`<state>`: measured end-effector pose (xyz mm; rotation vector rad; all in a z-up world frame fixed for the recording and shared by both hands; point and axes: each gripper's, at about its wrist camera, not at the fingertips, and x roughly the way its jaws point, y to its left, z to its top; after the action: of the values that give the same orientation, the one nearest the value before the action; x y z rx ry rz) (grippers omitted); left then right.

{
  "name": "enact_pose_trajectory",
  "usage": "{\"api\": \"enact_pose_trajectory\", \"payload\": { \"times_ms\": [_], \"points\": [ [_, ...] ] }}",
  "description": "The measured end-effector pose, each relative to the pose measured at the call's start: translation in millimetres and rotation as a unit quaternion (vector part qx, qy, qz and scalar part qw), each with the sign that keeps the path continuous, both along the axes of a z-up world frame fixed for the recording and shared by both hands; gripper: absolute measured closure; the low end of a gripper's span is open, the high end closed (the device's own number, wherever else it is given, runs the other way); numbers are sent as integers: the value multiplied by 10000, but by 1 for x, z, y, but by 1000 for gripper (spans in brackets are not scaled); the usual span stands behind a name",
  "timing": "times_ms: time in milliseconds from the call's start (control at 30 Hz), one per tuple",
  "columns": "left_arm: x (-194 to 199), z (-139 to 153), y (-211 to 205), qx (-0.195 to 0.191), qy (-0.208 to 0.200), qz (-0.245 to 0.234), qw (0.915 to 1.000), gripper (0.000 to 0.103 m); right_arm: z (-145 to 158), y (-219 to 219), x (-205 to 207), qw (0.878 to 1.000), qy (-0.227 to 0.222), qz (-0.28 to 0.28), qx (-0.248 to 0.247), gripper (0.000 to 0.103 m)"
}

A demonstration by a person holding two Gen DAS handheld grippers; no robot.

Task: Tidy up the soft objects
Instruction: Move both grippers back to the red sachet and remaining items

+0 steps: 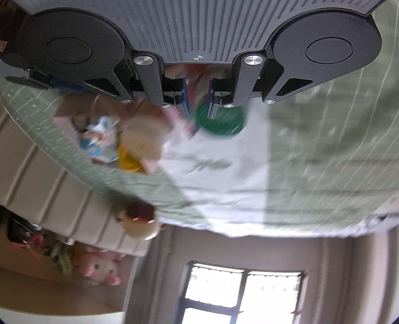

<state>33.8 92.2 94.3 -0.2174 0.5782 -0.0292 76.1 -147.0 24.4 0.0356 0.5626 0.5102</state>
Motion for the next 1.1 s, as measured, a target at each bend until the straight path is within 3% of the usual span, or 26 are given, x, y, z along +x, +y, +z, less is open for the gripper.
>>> {"api": "enact_pose_trajectory", "payload": {
  "times_ms": [133, 267, 400, 733, 833, 967, 1100],
  "points": [
    [-23, -30, 31, -594, 356, 273, 9972, 86, -9, 41, -4, 9985, 223, 415, -271, 31],
    [-40, -46, 55, -822, 540, 453, 9941, 86, -23, 66, 12, 9960, 652, 336, -513, 59],
    [-51, -50, 70, -807, 498, 416, 9946, 86, -32, 78, 11, 9958, 639, 181, -626, 60],
    [9, -63, 63, -705, 606, -353, 9950, 86, -28, 88, -33, 9846, 407, 1296, -1105, 60],
    [29, -76, 67, -945, 793, -576, 9907, 86, -20, 75, -38, 9867, 219, 1143, -1133, 60],
    [29, -90, 80, -1500, 1052, -727, 9804, 86, -14, 46, -32, 9919, -166, 330, -1215, 52],
    [3, -87, 62, -1400, 1253, -1315, 9734, 86, -20, 27, -12, 9921, -89, -297, -1219, 50]
  ]
}}
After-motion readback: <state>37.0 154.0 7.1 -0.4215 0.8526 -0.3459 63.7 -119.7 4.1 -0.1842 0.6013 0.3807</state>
